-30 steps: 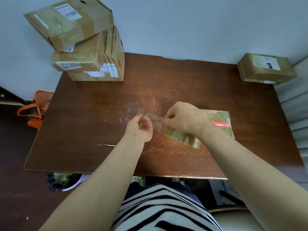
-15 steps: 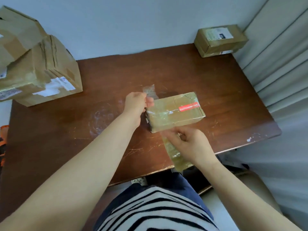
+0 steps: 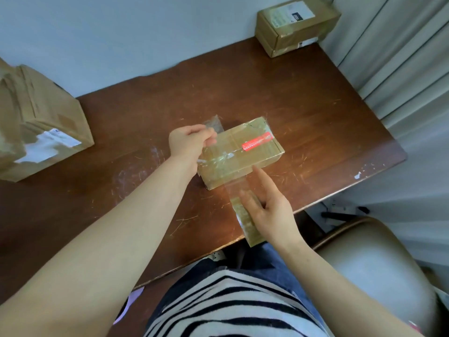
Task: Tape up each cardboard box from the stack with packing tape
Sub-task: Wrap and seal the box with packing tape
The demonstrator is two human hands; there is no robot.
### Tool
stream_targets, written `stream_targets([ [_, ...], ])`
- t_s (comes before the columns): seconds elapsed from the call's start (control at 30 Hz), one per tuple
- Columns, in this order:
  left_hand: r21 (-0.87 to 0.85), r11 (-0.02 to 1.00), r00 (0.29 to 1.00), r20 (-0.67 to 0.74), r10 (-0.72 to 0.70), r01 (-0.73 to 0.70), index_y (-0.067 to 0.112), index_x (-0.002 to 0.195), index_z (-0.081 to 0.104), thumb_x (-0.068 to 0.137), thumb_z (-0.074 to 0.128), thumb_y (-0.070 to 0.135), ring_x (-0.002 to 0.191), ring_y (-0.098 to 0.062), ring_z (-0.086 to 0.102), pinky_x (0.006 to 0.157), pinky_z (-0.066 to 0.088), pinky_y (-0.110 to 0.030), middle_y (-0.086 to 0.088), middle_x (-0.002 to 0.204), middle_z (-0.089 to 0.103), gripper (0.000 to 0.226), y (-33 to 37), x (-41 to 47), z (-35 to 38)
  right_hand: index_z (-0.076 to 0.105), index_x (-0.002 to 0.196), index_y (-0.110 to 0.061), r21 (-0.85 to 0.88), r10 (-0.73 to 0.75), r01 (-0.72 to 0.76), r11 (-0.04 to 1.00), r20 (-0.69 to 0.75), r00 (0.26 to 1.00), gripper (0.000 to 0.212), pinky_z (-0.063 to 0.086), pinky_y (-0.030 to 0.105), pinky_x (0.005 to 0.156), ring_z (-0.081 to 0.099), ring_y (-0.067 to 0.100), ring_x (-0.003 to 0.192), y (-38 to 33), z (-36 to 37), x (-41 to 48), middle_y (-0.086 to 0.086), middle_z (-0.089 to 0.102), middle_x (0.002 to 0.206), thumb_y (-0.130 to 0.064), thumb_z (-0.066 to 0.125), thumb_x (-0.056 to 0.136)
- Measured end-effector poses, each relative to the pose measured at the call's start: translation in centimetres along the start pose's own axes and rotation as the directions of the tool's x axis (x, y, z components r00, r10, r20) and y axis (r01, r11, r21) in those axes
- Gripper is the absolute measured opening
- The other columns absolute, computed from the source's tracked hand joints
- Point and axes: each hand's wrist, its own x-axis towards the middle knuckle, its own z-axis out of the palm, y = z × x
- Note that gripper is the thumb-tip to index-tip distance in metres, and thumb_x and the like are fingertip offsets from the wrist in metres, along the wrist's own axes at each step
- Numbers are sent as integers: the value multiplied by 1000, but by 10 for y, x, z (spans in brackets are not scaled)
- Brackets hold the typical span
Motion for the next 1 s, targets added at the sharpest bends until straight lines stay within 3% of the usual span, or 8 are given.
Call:
stream_targets([
  [0.07, 102, 990, 995, -8, 95, -93, 17, 79, 64, 87, 65, 8, 61, -4, 65, 62, 44, -17, 1, 73, 69, 12, -2, 4, 0, 42, 135, -45, -34, -36, 35, 999, -12, 999, 42, 48, 30, 58, 50, 6, 52, 3, 2, 1, -18, 56, 56, -36, 53, 95],
  [0.13, 224, 960, 985, 0, 171, -167, 23, 73, 61, 88, 63, 13, 70, -7, 61, 74, 47, -23, 6, 77, 65, 18, -10, 12, 0, 56, 124, -42, -79, -57, 57, 995, -1, 998, 29, 54, 38, 70, 60, 10, 65, 3, 6, 3, -13, 68, 77, -37, 52, 96],
  [0.23, 330, 933, 987, -21, 159, -143, 30, 70, 58, 86, 65, 27, 87, -15, 56, 99, 42, -45, 15, 76, 57, 18, -18, 23, 1, 67, 115, -36, -132, -36, 39, 990, 27, 999, 23, 55, 39, 71, 62, 17, 71, 3, 8, 7, -5, 71, 80, -34, 54, 96],
  [0.3, 363, 926, 990, -50, 133, -106, 31, 70, 57, 87, 65, 32, 88, -14, 53, 104, 36, -47, 16, 74, 54, 18, -19, 24, 2, 69, 114, -33, -162, -16, 21, 987, 34, 999, 23, 55, 36, 68, 62, 18, 71, 4, 7, 11, -3, 70, 76, -33, 54, 96],
  [0.53, 310, 946, 992, -60, 114, -90, 29, 72, 62, 85, 67, 28, 89, -17, 55, 102, 40, -49, 15, 71, 55, 15, -22, 31, 4, 72, 103, -31, -271, 28, -1, 963, 95, 995, 22, 45, 29, 57, 52, 20, 64, 2, 10, 23, -2, 58, 60, -37, 52, 96],
  [0.63, 288, 954, 992, -63, 105, -83, 28, 70, 63, 84, 68, 26, 90, -18, 55, 102, 40, -49, 14, 72, 57, 15, -23, 32, 4, 70, 104, -28, -299, 60, -23, 954, 115, 991, 24, 44, 27, 57, 51, 17, 63, 4, 9, 27, -1, 60, 65, -38, 50, 96],
  [0.8, 274, 959, 993, -67, 96, -75, 29, 70, 62, 84, 68, 26, 96, -22, 59, 102, 41, -48, 12, 77, 59, 16, -24, 34, 4, 71, 101, -24, -338, 63, -15, 941, 133, 989, 26, 29, 21, 47, 37, 12, 50, 5, 10, 33, -3, 45, 53, -36, 49, 97],
  [1.0, 272, 960, 995, -51, 87, -70, 29, 69, 62, 83, 68, 25, 83, -17, 55, 101, 41, -51, 14, 72, 57, 15, -29, 38, 4, 71, 104, -24, -368, 92, -31, 929, 148, 985, 28, 24, 21, 45, 31, 12, 47, 6, 9, 38, -3, 40, 50, -35, 47, 98],
])
